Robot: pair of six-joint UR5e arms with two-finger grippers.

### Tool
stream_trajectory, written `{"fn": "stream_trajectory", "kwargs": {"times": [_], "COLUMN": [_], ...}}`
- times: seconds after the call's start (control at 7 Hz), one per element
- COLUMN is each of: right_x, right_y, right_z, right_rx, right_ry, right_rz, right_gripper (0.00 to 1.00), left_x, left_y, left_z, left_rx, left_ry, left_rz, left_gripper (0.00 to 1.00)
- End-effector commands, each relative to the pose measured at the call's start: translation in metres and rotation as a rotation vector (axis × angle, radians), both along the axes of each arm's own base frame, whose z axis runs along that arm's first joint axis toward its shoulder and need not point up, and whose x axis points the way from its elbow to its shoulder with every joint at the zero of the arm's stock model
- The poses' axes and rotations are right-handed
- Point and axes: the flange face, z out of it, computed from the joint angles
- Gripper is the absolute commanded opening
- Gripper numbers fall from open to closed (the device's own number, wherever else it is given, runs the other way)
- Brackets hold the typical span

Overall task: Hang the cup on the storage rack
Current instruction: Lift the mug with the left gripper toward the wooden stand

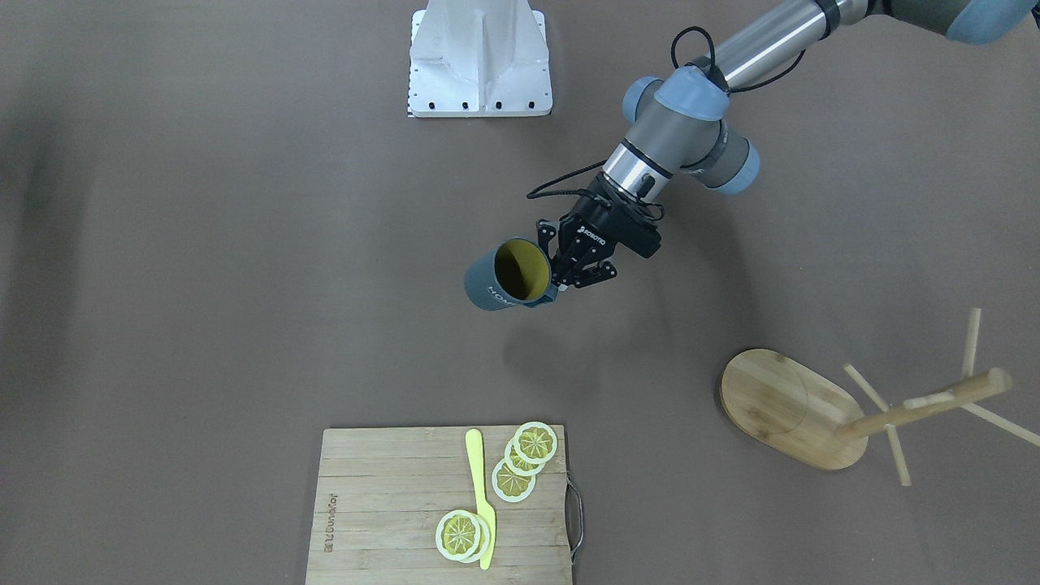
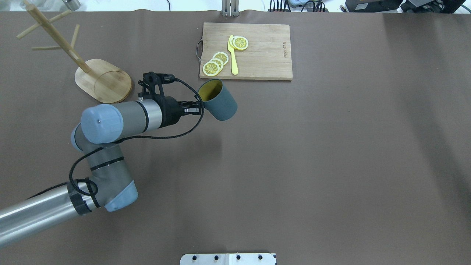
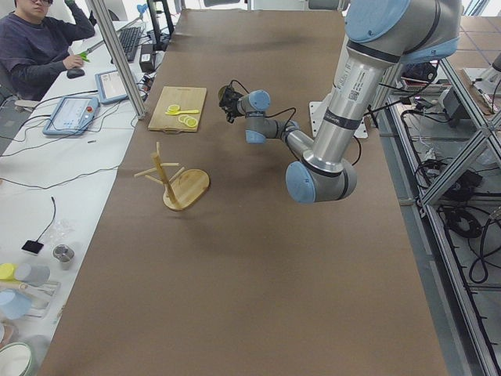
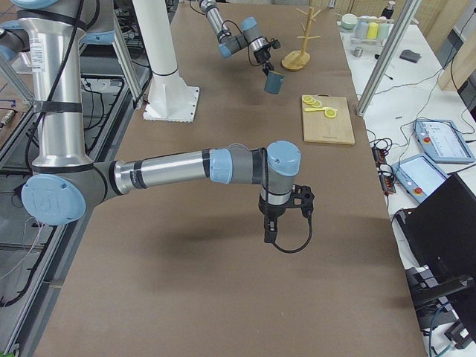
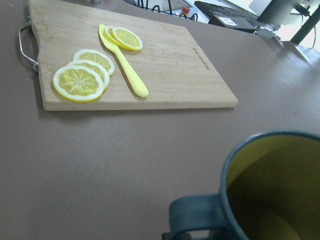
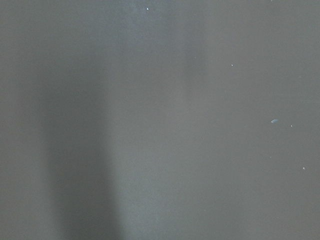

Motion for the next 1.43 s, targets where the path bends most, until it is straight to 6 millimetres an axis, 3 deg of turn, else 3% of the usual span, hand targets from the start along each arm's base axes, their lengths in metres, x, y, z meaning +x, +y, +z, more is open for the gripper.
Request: {"fn": "stream_trajectory", "kwargs": {"times": [0.0,0.14,0.71,1.0,1.29], "right_x": [0.0,0.0,0.001,0.001,0.001], "right_y": [0.004,0.006,0.012,0.029,0.028], "right_z": [0.004,0.007,0.012,0.029,0.028], "right_rx": [-0.009,-0.014,-0.014,0.032,0.052], "right_ry": [0.0,0.001,0.004,0.002,0.0], "right_rz": [-0.001,-0.001,-0.001,-0.001,-0.002], "right_gripper": [1.0,1.0,1.0,1.0,1.0], "left_x": [-0.059,-0.081,-0.132,-0.15,-0.161], "left_y": [-0.045,-0.054,-0.061,-0.074,-0.086], "left_z": [-0.002,-0.005,-0.012,0.014,0.035], "left_rx": [-0.184,-0.286,-0.598,-0.74,-0.873], "left_ry": [0.12,0.212,0.633,0.851,1.057], "left_rz": [0.026,0.042,0.085,0.088,0.056], "left_gripper": [0.0,0.0,0.0,0.0,0.0]}}
